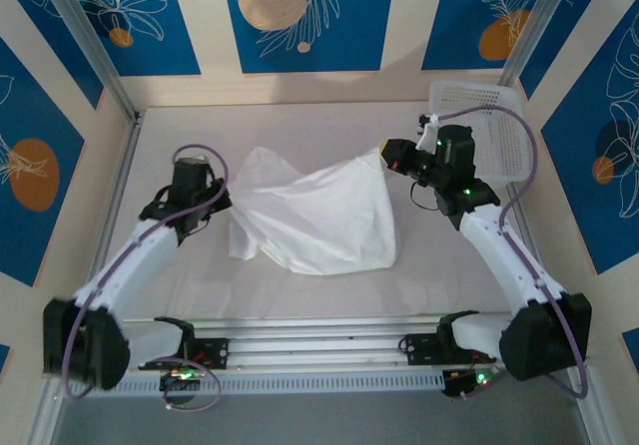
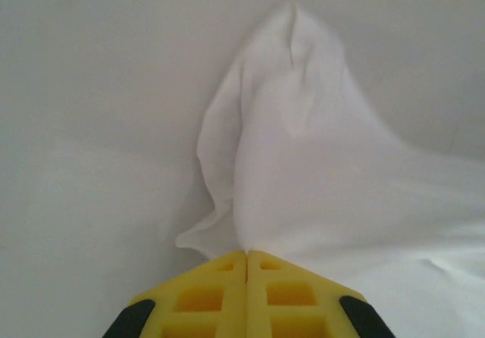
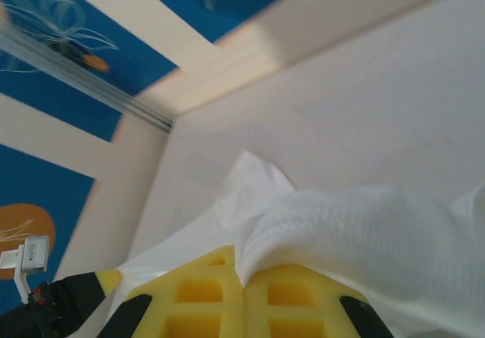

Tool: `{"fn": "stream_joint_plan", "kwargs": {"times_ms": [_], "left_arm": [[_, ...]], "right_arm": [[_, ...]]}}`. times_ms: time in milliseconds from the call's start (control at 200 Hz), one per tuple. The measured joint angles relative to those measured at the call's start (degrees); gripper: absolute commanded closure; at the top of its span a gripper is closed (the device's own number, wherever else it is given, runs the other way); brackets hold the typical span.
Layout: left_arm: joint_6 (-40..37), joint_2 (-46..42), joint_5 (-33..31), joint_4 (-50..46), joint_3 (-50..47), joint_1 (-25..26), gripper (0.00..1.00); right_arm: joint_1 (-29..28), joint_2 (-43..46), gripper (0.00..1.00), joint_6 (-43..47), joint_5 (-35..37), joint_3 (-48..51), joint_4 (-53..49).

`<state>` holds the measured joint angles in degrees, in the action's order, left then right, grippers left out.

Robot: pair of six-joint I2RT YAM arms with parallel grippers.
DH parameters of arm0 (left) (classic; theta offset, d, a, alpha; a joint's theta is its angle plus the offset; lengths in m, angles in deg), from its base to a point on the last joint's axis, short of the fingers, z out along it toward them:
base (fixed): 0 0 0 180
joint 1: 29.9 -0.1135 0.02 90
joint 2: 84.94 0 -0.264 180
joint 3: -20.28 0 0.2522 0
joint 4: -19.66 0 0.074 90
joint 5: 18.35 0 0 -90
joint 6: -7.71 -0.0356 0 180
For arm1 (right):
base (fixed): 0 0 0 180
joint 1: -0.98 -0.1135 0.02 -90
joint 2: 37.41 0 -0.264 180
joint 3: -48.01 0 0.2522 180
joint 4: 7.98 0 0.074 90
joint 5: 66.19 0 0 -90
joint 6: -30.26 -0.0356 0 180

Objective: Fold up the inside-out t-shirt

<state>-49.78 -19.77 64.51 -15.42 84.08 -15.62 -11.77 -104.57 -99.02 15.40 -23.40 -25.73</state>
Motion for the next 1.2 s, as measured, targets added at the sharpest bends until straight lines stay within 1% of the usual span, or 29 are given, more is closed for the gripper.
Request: {"fn": "stream_joint_plan", "kwargs": {"times_ms": [125, 225, 330, 445, 600, 750, 855, 925, 990, 1090, 1155, 1200], "left_arm": [[0.8, -13.1, -8.7, -0.7, -2.1, -1.0, 1.0], [1.8, -20.3, -14.5, -1.8, -3.8, -1.5, 1.0], [2.0, -24.0, -18.1, -3.4, -3.8, -1.6, 1.0], [0.2, -24.0, -17.8, -5.1, -0.8, -1.6, 1.0], [-3.9, -20.8, -11.5, -4.0, 9.6, -1.7, 1.0], [-6.8, -17.7, -4.8, 0.5, 22.6, -1.6, 1.0], [-8.2, -13.8, -2.4, 3.5, 31.2, -1.7, 1.0], [-9.5, -9.8, -2.1, 4.4, 37.2, -1.7, 1.0], [-10.7, -5.0, -2.1, 5.4, 42.1, -1.7, 1.0], [-12.3, 5.9, -2.3, 6.7, 48.6, -1.7, 1.0], [-13.3, 13.7, -2.3, 7.9, 50.8, -1.7, 1.0], [-13.9, 19.1, -2.1, 9.0, 51.4, -1.7, 1.0]], "right_arm": [[-1.7, 6.5, 1.0, 0.8, -0.1, 1.0, 5.0], [-3.7, 10.0, 1.0, 1.3, 0.3, 1.2, 7.9], [-6.0, 11.5, 1.0, 2.6, 1.4, 1.2, 9.1], [-9.4, 12.6, 1.0, 6.1, 2.6, 1.2, 9.3], [-17.1, 15.2, 1.0, 15.8, 2.6, 1.0, 11.4], [-23.7, 17.2, 1.0, 23.9, 2.4, -2.2, 12.8], [-27.4, 18.0, 1.0, 27.4, 2.8, -5.2, 14.1], [-29.3, 18.3, 1.0, 28.5, 4.5, -6.4, 15.1], [-30.0, 18.1, 1.0, 28.7, 7.8, -7.1, 15.1], [-29.7, 15.5, 1.0, 27.3, 16.7, -9.6, 12.6], [-27.9, 12.3, 1.0, 25.2, 21.9, -10.9, 10.3], [-25.6, 9.6, 1.0, 22.2, 24.9, -10.9, 7.8]]}}
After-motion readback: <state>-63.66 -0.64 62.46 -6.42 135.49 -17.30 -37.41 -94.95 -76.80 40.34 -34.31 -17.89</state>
